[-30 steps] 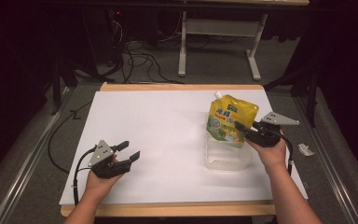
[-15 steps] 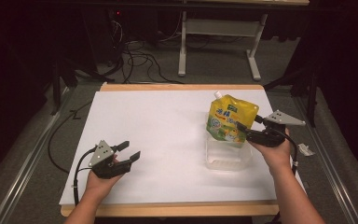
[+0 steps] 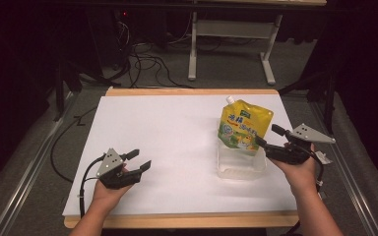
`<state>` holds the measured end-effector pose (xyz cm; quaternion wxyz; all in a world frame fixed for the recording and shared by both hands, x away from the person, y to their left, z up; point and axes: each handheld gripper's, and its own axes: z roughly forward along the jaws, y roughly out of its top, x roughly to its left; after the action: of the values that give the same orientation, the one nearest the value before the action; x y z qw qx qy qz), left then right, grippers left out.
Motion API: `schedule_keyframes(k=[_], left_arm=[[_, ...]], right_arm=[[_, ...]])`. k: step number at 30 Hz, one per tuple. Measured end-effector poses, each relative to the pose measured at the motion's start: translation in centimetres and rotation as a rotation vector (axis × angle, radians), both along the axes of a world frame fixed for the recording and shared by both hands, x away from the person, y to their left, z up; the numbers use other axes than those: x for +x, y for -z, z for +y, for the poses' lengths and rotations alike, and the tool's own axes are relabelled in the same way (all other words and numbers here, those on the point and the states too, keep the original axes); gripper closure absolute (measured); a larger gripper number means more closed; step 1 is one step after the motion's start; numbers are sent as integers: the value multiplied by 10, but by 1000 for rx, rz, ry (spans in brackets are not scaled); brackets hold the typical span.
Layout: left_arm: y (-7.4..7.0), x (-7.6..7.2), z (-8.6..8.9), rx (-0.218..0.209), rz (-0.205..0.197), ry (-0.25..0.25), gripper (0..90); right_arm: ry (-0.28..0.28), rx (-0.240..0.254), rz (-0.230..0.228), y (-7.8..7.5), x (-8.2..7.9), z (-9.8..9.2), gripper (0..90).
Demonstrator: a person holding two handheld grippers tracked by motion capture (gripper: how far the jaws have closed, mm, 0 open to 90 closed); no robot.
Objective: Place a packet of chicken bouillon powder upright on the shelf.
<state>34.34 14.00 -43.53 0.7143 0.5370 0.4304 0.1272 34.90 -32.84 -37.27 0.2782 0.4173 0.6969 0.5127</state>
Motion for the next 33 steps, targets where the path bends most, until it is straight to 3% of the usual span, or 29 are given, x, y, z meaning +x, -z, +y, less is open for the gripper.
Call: schedule_keyframes(k=[7, 15, 20, 26, 30, 33], left_arm=[[-3, -2, -4, 2, -6, -3, 383], [-5, -3, -4, -1, 0, -1, 382], [-6, -4, -4, 4, -8, 3, 381], [-7, -5, -3, 8, -15, 2, 381], [-7, -5, -2, 12, -13, 3, 380], [-6, -5, -2, 22, -14, 5, 380]], right_arm=[[-26, 5, -13, -3, -15, 8, 207], [-102, 3, -25, -8, -26, 41, 184], [-199, -3, -28, -10, -27, 86, 179], [-301, 0, -14, -2, -25, 135, 180], [-329, 10, -8, 9, -26, 154, 188], [-345, -30, 7, 17, -28, 159, 185]])
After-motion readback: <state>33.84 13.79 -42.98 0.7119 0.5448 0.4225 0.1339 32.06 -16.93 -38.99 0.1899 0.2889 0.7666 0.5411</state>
